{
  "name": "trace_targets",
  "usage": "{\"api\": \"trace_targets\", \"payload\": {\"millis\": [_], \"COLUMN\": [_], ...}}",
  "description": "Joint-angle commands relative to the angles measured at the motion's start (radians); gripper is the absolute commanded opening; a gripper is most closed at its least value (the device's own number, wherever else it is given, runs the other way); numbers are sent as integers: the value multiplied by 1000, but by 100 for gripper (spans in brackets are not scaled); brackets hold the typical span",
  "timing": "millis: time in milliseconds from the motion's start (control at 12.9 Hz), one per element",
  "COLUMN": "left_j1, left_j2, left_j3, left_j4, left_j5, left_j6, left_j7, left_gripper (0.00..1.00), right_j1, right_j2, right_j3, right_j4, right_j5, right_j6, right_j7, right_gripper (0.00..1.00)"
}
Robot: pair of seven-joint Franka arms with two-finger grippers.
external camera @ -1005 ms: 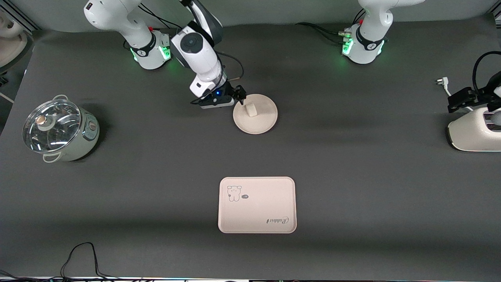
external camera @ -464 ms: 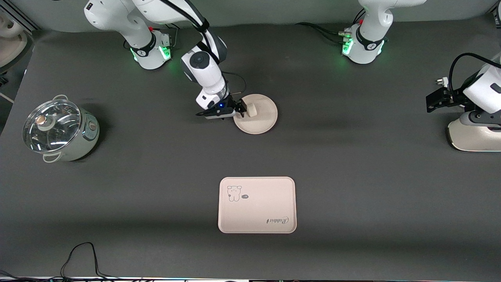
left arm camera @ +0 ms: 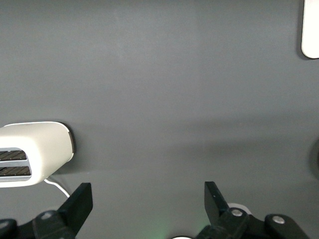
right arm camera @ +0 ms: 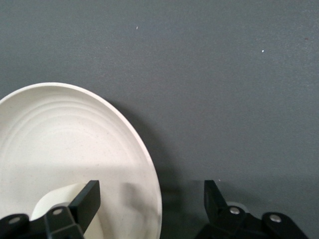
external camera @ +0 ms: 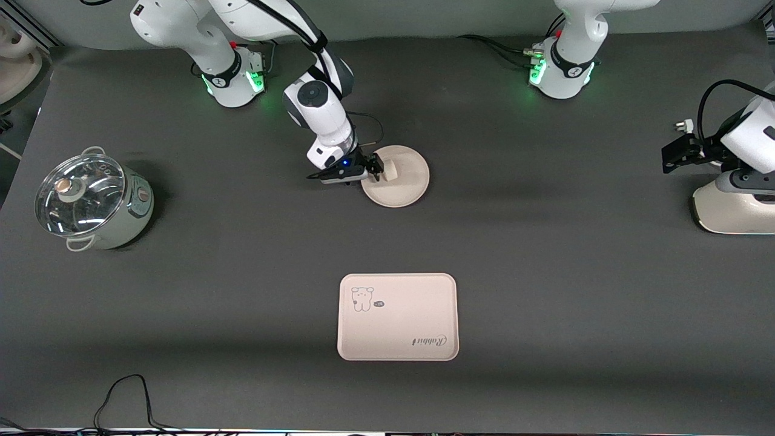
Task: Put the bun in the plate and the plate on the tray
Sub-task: 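Close the right gripper on the plate rim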
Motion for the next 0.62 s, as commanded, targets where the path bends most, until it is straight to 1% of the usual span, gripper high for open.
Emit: {"api": "trace_targets", "payload": {"millis": [0, 309, 541], "left_j1": [-22, -25, -25], "left_j2": [-28, -25, -25], "left_j3": [22, 22, 25], "left_j4": [-33, -33, -33], "left_j5": [-7, -4, -5], "left_j6": [30, 33, 33], "left_j7": [10, 10, 10], "left_gripper": [100, 100, 100], "right_j1": [9, 5, 0], "right_j2": [-14, -19, -26], "right_j3": [1, 1, 1], "right_j4": [3, 3, 5], "right_j5": [26, 26, 27], "right_j6": [-2, -3, -30], "right_j7": [0, -6, -10], "right_gripper": [61, 22, 5]}}
